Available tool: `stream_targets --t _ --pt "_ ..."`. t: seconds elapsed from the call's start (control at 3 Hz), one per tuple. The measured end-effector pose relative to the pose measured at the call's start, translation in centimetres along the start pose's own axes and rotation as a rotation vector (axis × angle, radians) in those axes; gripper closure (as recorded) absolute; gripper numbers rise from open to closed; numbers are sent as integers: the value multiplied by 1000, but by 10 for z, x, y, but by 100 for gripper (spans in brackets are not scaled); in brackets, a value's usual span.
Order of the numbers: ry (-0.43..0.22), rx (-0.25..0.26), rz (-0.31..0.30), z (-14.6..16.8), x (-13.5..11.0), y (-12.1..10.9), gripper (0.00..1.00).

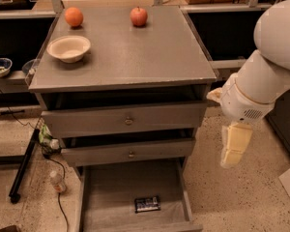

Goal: Pick rxbar chocolate from bottom drawer and place on counter

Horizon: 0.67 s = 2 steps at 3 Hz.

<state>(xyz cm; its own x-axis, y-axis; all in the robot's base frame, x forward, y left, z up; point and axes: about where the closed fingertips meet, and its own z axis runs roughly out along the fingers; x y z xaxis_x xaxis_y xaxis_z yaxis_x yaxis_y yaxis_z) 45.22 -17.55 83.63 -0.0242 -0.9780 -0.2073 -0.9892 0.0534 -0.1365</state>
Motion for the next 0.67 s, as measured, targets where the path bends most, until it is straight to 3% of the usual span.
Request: stream_targets --t 0.67 --pt "7 10 15 25 -1 -1 0"
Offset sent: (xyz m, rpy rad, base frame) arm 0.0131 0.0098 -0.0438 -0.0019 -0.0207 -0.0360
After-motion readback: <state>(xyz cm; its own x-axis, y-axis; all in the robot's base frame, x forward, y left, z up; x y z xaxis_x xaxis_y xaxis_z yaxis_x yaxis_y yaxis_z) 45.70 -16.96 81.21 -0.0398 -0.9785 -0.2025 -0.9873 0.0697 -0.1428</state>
